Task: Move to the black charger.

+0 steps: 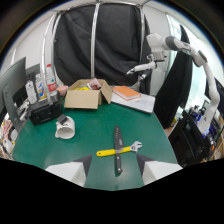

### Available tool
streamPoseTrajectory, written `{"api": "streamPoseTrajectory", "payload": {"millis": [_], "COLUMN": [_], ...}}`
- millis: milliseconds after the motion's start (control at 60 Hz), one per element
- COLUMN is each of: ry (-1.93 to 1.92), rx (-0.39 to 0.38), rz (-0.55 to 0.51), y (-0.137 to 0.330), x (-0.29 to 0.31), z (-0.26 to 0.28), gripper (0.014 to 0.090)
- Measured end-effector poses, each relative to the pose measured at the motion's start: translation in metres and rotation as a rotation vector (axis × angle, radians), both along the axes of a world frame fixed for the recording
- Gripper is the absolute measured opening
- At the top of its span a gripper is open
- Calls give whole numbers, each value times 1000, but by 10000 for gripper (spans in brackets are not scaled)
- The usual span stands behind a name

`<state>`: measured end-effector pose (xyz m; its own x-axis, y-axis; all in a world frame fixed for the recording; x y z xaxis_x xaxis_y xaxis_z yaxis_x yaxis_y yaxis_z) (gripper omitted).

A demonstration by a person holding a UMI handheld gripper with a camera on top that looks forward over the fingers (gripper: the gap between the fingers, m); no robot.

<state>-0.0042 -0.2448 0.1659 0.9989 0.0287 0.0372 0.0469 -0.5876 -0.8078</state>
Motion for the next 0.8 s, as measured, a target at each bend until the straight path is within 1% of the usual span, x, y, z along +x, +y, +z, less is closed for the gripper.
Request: {"api": "streamPoseTrajectory", "payload": {"millis": [200, 383, 800], "ry": [13, 43, 115], "rx": [-33, -55, -23], "rz": [16, 87, 217], "y": [-7, 1, 73], "x": [-22, -69, -169], "z": [-15, -27, -35], "gripper": [848, 853, 847]}}
